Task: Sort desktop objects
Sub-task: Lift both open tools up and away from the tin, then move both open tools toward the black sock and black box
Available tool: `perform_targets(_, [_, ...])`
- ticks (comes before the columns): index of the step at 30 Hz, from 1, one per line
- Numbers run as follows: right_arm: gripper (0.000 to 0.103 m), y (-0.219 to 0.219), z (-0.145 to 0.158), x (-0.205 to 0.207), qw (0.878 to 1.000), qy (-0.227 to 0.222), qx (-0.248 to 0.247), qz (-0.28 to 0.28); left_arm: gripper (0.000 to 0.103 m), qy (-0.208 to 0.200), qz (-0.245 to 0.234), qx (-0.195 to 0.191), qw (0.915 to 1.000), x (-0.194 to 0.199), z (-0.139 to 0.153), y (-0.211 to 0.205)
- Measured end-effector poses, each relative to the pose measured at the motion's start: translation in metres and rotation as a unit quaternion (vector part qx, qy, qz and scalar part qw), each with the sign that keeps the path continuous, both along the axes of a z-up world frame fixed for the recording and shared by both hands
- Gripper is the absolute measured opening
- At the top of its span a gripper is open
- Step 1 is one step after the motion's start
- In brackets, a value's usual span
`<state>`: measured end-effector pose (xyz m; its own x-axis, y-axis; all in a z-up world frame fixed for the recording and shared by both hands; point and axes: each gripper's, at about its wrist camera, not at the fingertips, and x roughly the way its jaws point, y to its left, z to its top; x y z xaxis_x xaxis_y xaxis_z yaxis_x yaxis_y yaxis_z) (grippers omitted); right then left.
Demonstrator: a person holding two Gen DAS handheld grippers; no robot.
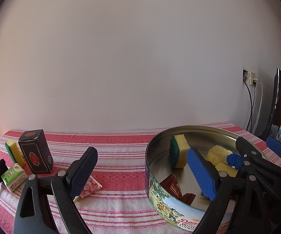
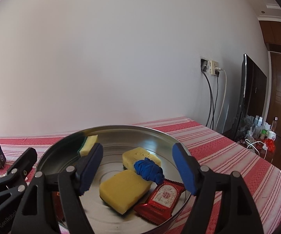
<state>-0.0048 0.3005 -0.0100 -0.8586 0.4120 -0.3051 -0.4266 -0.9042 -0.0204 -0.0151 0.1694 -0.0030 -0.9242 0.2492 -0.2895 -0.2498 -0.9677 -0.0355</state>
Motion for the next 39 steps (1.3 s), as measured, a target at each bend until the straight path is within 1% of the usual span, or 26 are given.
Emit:
perform_targets(13, [0.076,-0.021,-0.002,0.009,1.0,0.001,0.001,0.014,0.094,-0.006,0.014,0.009,0.9998,0.008,0.0,-0.023])
perform_targets(15, [0.076,-0.025,-0.002,0.011,1.0,0.003,0.001,0.015,0.094,-0.006,0.018,0.007,0.9998,0.012,0.0,-0.028])
perform_targets(17, [0.078,-0.03,-0.002,0.013,1.0,0.003,-0.002,0.018,0.094,-0.006,0.023,0.004,0.9997,0.016,0.001,-0.033])
perform_targets(21, [0.079,-0.042,-0.002,0.018,1.0,0.004,-0.001,0.022,0.094,-0.01,0.03,0.004,0.9995,0.019,0.001,-0.047])
perform_targets(26, [0.079,-0.062,-0.003,0.018,0.999,0.001,-0.002,0.042,0.094,-0.021,0.04,0.009,0.999,0.023,0.001,-0.07])
perform_targets(34, [0.079,-0.099,-0.004,0.01,0.997,-0.008,-0.002,0.077,0.094,-0.035,0.061,0.005,0.9975,0.025,-0.001,-0.109])
perform_targets(39, [0.079,-0.128,-0.006,0.002,0.994,-0.02,-0.003,0.111,0.094,-0.053,0.091,0.011,0.9944,0.021,-0.003,-0.148])
